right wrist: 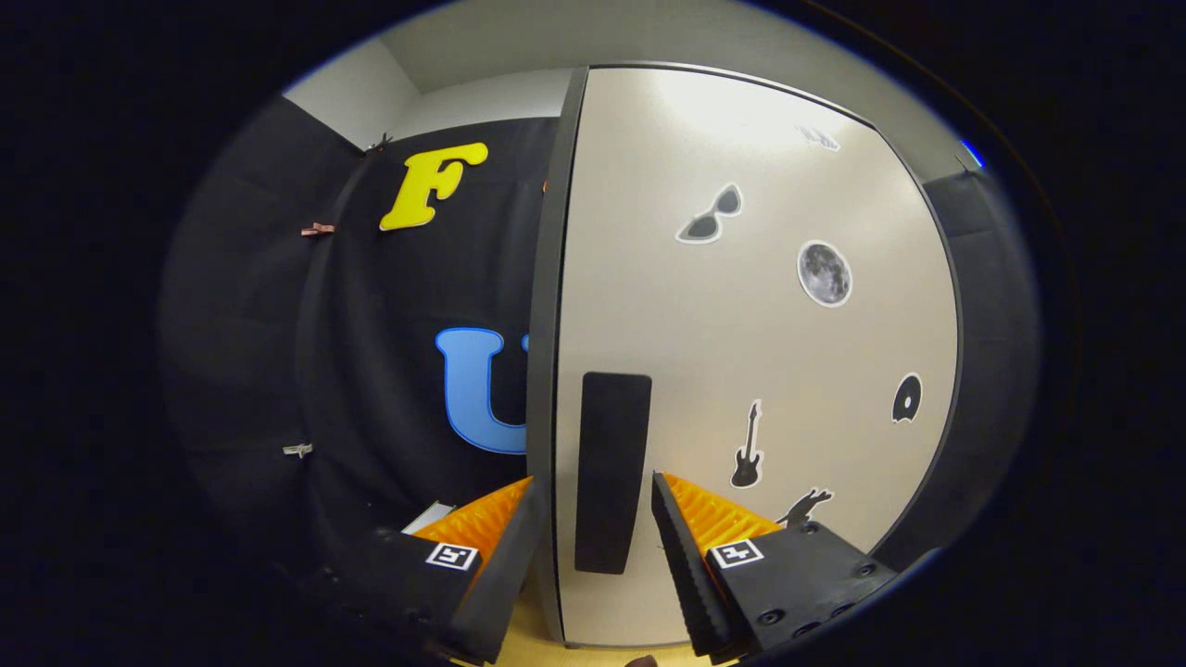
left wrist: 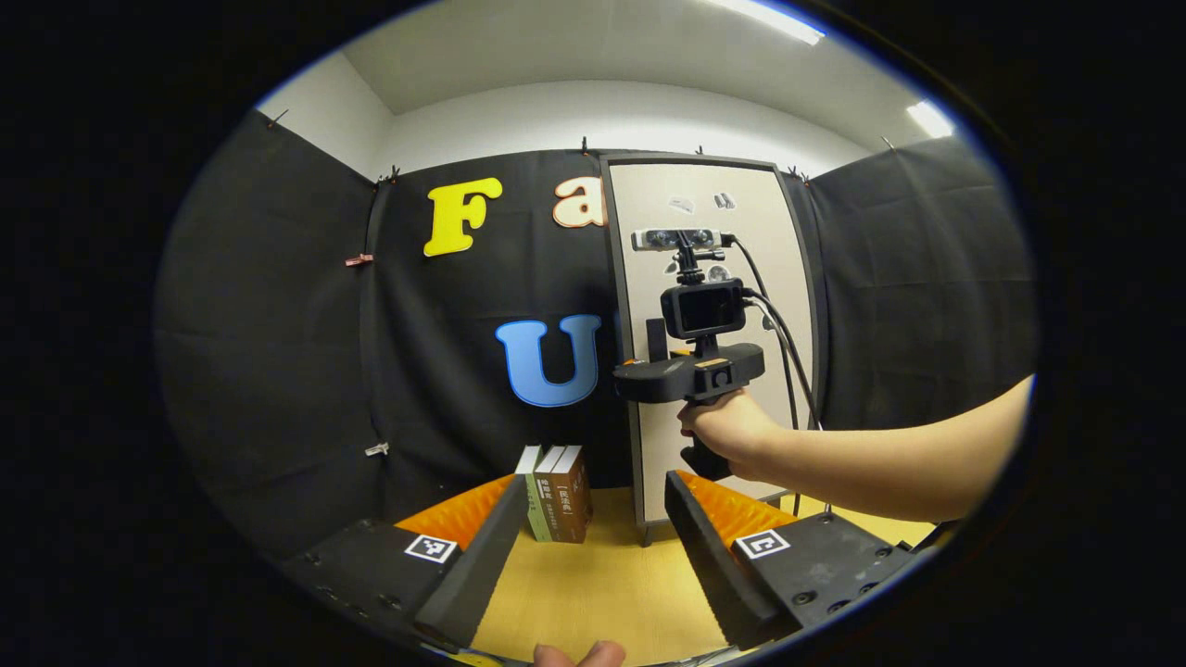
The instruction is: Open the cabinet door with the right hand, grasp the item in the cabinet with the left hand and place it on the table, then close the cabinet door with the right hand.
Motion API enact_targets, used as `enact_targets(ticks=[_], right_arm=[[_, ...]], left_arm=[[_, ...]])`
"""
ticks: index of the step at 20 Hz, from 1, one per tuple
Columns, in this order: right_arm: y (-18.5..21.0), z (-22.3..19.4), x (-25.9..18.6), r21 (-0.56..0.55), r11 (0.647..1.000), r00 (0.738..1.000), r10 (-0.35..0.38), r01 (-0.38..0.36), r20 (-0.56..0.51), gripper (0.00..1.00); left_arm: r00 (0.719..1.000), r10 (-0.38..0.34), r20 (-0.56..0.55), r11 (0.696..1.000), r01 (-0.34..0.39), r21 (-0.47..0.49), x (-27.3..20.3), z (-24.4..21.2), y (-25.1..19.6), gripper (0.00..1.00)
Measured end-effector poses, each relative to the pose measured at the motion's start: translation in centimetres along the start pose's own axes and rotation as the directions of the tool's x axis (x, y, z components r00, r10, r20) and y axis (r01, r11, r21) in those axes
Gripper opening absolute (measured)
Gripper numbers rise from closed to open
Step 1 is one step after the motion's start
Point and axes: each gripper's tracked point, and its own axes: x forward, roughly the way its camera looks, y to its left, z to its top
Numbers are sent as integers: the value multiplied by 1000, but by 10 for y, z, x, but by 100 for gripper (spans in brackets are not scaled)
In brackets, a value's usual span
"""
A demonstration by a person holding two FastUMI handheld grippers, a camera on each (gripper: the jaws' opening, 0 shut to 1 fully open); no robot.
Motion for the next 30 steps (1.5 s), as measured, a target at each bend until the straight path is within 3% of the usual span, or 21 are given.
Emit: enact_targets(ticks=[2,3,9,10,15,21,30], right_arm=[[-4,0,4,-13,1000,1000,-22,22,10,75],[-8,0,6,-17,999,999,-39,39,10,57],[-6,-12,21,-6,998,998,-62,62,7,58],[-6,-5,13,6,997,997,-78,78,3,41],[-8,-5,11,83,995,998,-55,57,-34,22],[-3,-1,-12,72,995,997,73,-72,-16,22],[-15,13,-95,123,968,976,218,-218,7,22]], left_arm=[[1000,-2,-4,1000,2,-15,-2,-3,2,93],[1000,2,-7,1000,-2,-15,-2,-6,4,93],[1000,13,-21,1000,-13,-18,0,-11,10,94],[1000,10,-17,1000,-10,-23,-1,-11,9,94],[1000,20,-13,999,-20,-31,-4,-10,14,94],[1000,22,-4,998,-22,-53,-5,-9,24,94],[1000,24,19,997,-23,-70,6,-3,35,93]])
